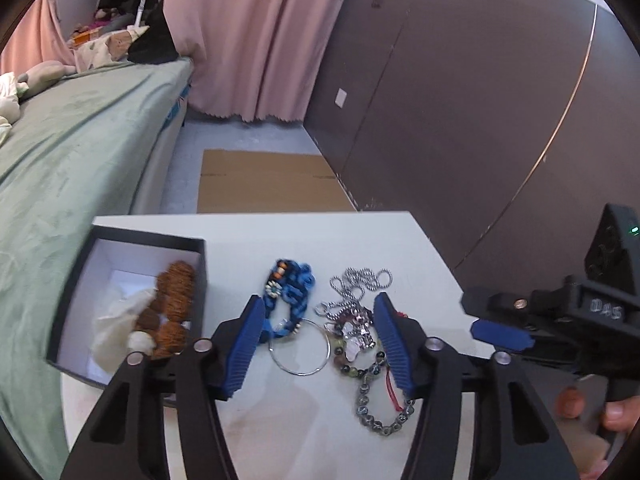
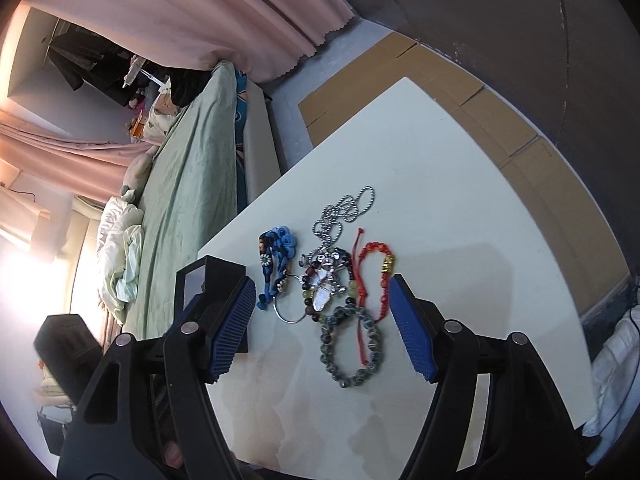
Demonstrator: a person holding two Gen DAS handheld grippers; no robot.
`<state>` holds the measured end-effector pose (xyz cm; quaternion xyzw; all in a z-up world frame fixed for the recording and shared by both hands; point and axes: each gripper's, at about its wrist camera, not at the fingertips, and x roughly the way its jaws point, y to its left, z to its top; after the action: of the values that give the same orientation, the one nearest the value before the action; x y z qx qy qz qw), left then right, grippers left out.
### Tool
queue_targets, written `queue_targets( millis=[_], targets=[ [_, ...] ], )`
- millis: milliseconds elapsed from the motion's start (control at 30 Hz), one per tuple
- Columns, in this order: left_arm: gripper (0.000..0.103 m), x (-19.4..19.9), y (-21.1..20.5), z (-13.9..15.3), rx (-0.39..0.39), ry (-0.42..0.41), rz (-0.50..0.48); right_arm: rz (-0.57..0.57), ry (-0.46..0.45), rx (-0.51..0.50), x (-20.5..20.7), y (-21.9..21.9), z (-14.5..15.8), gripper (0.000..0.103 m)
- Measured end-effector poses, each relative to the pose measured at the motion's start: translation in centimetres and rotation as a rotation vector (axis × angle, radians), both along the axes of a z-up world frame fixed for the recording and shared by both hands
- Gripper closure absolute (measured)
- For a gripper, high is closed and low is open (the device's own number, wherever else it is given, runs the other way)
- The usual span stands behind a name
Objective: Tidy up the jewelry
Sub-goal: 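Close the left tool on the blue beaded bracelet in the pile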
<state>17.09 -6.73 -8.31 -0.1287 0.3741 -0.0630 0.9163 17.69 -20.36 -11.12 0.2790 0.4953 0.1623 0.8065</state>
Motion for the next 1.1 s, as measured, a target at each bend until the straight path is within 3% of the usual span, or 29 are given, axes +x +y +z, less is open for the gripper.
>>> queue_targets(
  millis=[267,467,600,700,733,1100],
  targets=[
    [0.068,2.8,-2.2,-3.4,0.046,0.082,-0.027,-0.017,0.004,0.009,-0.1,-1.7,-0.1,0.034],
    [0.071,4.4,-2.4,-5.1,0.083,0.119,-0.005,0.040,0.026,-0.086,0.0,-0.5,-0.8,0.034],
    [0.073,5.2,-2.3,-6.3,0.109,0.151,0.013,0.090,0.059,-0.129,0.2,0.9,-2.1,0.050],
    [0.083,5.4,-2.0,-6.6,0.127,0.157,0.030,0.102,0.080,-0.159,0.3,1.3,-2.9,0.057],
    [0.094,5.5,-1.9,-6.7,0.125,0.163,0.026,0.105,0.087,-0.164,0.3,1.4,-3.1,0.059],
    [0.096,3.7,0.1,-3.7,0.064,0.094,0.019,0.175,0.136,-0.260,0.5,3.9,-5.4,0.074]
  ],
)
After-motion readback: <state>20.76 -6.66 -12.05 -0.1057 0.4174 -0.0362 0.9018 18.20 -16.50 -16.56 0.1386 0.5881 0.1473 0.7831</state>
